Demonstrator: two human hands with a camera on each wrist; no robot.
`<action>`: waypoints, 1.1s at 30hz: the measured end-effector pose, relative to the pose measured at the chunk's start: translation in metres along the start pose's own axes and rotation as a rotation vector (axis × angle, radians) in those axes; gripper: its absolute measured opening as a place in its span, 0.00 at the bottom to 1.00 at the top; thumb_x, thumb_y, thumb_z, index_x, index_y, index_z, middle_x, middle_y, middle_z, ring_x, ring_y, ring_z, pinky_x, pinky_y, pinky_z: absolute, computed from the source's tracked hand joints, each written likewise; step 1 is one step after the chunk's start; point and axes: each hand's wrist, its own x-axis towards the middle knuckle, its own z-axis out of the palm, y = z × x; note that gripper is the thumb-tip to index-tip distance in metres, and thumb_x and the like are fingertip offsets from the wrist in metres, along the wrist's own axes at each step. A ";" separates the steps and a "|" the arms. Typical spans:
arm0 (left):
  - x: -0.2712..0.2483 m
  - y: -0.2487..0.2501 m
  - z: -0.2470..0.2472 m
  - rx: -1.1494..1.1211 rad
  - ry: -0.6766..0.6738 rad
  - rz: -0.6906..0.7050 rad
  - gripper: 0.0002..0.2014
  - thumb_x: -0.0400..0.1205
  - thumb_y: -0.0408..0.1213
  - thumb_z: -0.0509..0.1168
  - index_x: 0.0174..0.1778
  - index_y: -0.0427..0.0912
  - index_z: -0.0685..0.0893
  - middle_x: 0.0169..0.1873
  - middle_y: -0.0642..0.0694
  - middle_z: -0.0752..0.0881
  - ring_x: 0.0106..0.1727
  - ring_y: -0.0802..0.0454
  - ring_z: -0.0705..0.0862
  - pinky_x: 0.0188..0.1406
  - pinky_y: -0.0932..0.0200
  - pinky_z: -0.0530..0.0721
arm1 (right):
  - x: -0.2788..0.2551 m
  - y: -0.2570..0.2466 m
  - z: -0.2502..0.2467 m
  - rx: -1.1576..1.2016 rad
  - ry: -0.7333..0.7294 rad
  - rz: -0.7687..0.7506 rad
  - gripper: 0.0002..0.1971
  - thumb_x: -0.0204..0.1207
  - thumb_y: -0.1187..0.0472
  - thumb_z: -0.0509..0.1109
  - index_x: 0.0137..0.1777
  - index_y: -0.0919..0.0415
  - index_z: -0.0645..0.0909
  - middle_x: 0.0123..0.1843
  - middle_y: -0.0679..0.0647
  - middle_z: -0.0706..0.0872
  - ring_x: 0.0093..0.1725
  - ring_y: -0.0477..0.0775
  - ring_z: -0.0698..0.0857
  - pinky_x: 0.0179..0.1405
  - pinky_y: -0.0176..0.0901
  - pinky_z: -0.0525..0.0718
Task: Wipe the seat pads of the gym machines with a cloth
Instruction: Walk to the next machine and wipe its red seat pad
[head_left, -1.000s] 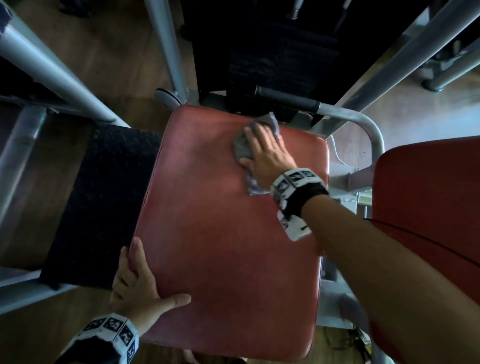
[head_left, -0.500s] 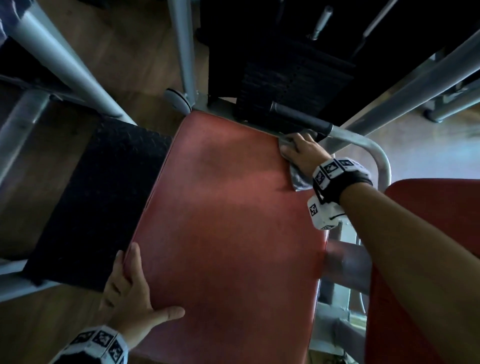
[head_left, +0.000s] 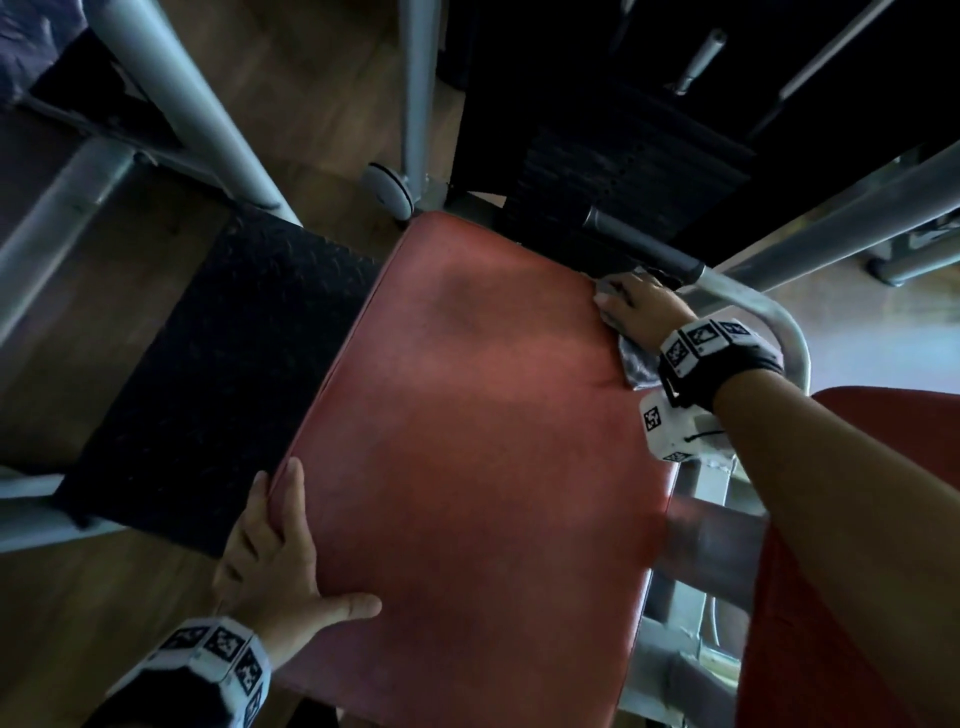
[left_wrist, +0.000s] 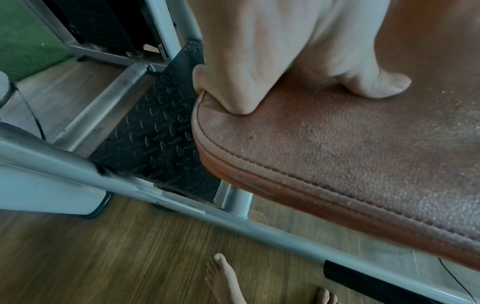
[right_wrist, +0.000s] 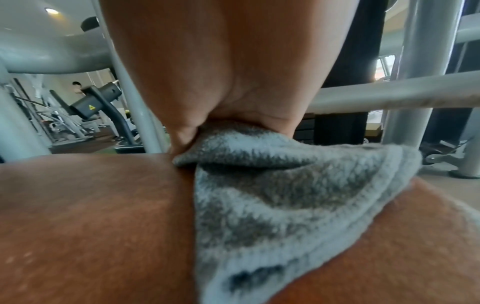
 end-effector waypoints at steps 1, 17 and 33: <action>0.000 0.000 0.000 -0.008 -0.002 -0.002 0.78 0.50 0.73 0.75 0.67 0.62 0.10 0.79 0.43 0.23 0.84 0.36 0.44 0.81 0.38 0.55 | 0.000 0.000 -0.001 -0.005 -0.003 0.003 0.24 0.81 0.42 0.60 0.72 0.54 0.75 0.68 0.61 0.79 0.69 0.62 0.77 0.69 0.50 0.72; 0.001 -0.005 0.003 -0.045 -0.013 0.017 0.78 0.51 0.71 0.77 0.67 0.63 0.11 0.77 0.44 0.20 0.83 0.36 0.39 0.81 0.35 0.51 | 0.013 -0.040 -0.004 0.038 -0.044 -0.008 0.18 0.84 0.53 0.62 0.71 0.56 0.77 0.67 0.56 0.82 0.67 0.56 0.79 0.60 0.35 0.68; 0.001 -0.004 -0.001 -0.018 -0.046 -0.010 0.76 0.56 0.69 0.77 0.67 0.61 0.10 0.75 0.45 0.17 0.83 0.37 0.38 0.81 0.35 0.51 | 0.056 -0.115 0.005 0.003 -0.095 0.003 0.18 0.85 0.56 0.59 0.68 0.64 0.79 0.67 0.65 0.82 0.67 0.66 0.79 0.69 0.55 0.73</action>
